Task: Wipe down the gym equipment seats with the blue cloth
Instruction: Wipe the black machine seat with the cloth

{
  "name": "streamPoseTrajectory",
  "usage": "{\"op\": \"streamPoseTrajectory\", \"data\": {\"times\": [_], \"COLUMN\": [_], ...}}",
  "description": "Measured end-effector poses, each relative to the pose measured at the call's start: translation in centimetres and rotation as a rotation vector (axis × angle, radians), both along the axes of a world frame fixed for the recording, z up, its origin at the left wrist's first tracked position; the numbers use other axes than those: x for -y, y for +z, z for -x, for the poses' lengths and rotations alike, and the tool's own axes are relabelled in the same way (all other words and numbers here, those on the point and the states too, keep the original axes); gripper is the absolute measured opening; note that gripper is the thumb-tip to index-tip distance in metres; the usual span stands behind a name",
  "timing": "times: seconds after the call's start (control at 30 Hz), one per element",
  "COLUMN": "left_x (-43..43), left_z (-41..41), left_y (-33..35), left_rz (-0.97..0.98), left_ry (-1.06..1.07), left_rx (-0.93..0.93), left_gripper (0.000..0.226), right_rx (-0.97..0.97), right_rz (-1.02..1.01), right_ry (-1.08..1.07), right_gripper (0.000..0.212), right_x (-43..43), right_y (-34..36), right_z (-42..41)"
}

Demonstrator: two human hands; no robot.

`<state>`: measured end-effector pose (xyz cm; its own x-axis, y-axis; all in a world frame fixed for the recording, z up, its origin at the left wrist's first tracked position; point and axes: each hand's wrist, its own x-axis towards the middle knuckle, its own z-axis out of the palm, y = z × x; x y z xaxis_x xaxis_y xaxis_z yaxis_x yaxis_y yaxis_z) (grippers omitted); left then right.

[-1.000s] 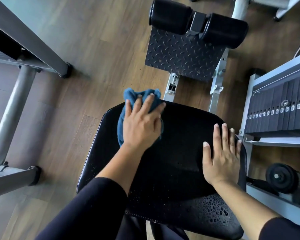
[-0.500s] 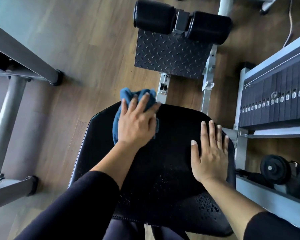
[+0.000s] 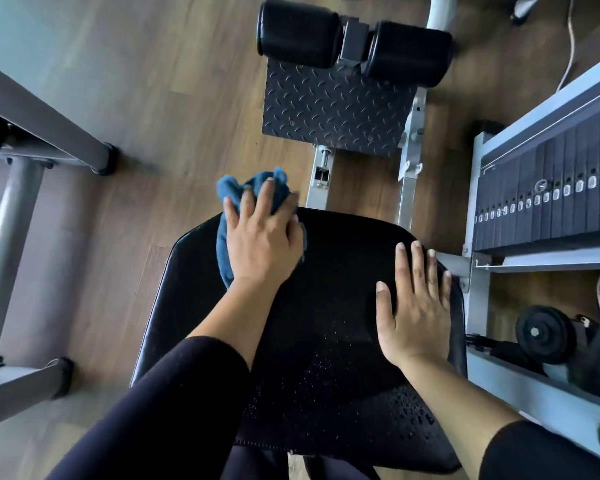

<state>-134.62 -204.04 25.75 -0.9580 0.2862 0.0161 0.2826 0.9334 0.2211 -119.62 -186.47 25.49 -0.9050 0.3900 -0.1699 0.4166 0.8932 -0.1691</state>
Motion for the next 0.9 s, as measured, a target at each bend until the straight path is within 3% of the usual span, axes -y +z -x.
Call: {"op": "streamPoseTrajectory", "data": {"times": [0.1,0.27,0.33,0.67,0.83,0.9], "left_x": [-2.4,-2.1,-0.2,3.6,3.9,3.9], "left_z": [-1.4,-4.8,-3.5,-4.6,-5.3,-3.5], "left_y": [0.4,0.8,0.7,1.3,1.3,1.2], "left_rz": [-0.005,-0.073,-0.067,-0.024,-0.022,-0.008], "left_ry": [0.183,-0.280,-0.350,0.269,-0.074,-0.046], "left_rx": [0.026,0.031,0.028,0.037,-0.004,0.007], "left_gripper": [0.038,0.040,0.040,0.040,0.038,0.038], "right_rx": [-0.005,-0.016,-0.016,-0.003,0.006,0.008], "right_rz": [-0.007,-0.007,-0.009,-0.010,-0.003,-0.002], "right_ry": [0.002,-0.001,-0.004,-0.009,-0.005,-0.005], "right_gripper": [0.062,0.062,0.062,0.063,0.063,0.063], "right_x": [-0.2,-0.1,-0.2,-0.1,0.0,0.0], "right_y": [-0.1,-0.2,-0.2,-0.2,-0.1,-0.1], "right_z": [-0.1,-0.2,-0.1,0.0,0.0,0.1]}}
